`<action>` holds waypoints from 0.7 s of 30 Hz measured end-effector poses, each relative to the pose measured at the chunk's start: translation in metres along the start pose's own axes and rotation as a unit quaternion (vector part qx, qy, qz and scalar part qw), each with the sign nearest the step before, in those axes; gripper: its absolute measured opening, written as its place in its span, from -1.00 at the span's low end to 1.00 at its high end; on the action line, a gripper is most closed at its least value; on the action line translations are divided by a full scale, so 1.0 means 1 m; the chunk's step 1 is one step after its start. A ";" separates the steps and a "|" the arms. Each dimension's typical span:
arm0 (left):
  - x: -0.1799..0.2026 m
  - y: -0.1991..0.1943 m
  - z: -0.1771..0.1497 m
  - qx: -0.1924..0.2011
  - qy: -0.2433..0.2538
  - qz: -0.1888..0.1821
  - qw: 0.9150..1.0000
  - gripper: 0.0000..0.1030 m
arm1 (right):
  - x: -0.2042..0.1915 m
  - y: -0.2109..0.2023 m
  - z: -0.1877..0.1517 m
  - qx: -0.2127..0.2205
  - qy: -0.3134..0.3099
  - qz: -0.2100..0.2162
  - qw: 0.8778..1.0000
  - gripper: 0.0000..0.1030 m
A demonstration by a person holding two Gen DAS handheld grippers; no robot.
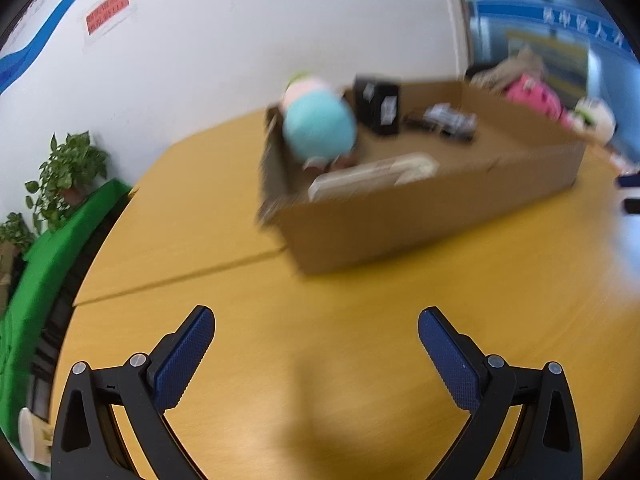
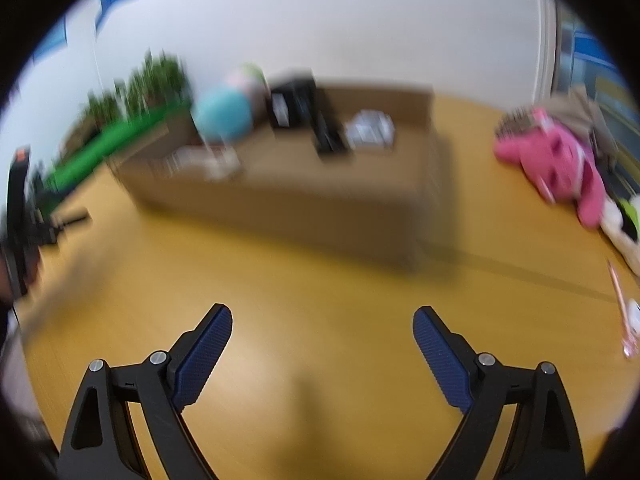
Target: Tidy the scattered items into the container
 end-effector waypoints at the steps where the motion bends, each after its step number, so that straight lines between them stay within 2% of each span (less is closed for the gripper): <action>1: -0.013 0.012 -0.011 -0.026 -0.003 -0.010 1.000 1.00 | 0.012 0.004 -0.010 -0.017 0.007 -0.004 1.000 0.79; 3: -0.028 0.030 -0.027 -0.060 -0.007 -0.021 0.998 1.00 | 0.033 0.007 -0.026 -0.037 0.028 -0.004 0.999 0.79; 4: -0.036 0.033 -0.031 -0.061 -0.020 -0.044 0.997 1.00 | 0.040 0.008 -0.030 -0.041 0.035 -0.006 0.999 0.79; 7: -0.052 0.045 -0.037 -0.077 -0.046 -0.079 0.993 1.00 | 0.050 0.013 -0.035 -0.053 0.029 -0.029 0.998 0.79; 9: -0.055 0.050 -0.041 -0.075 -0.039 -0.105 0.991 1.00 | 0.049 0.016 -0.037 -0.056 0.008 -0.042 0.998 0.81; 13: -0.061 0.057 -0.038 -0.060 0.007 -0.144 0.988 1.00 | 0.049 0.024 -0.031 -0.062 -0.020 -0.016 0.998 1.00; 19: -0.066 0.060 -0.038 -0.052 0.025 -0.161 0.985 1.00 | 0.057 0.029 -0.025 -0.042 -0.064 0.025 0.997 1.00; 21: -0.065 0.066 -0.040 -0.051 0.026 -0.161 0.985 1.00 | 0.059 0.029 -0.028 -0.041 -0.068 0.027 0.996 1.00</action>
Point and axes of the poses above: each gripper's, at about its wrist camera, not at the fingertips, and y roughly the way its jaws point, x to its right, z to its top, the point moved 4 cm from there along y, roughly the way its jaws point
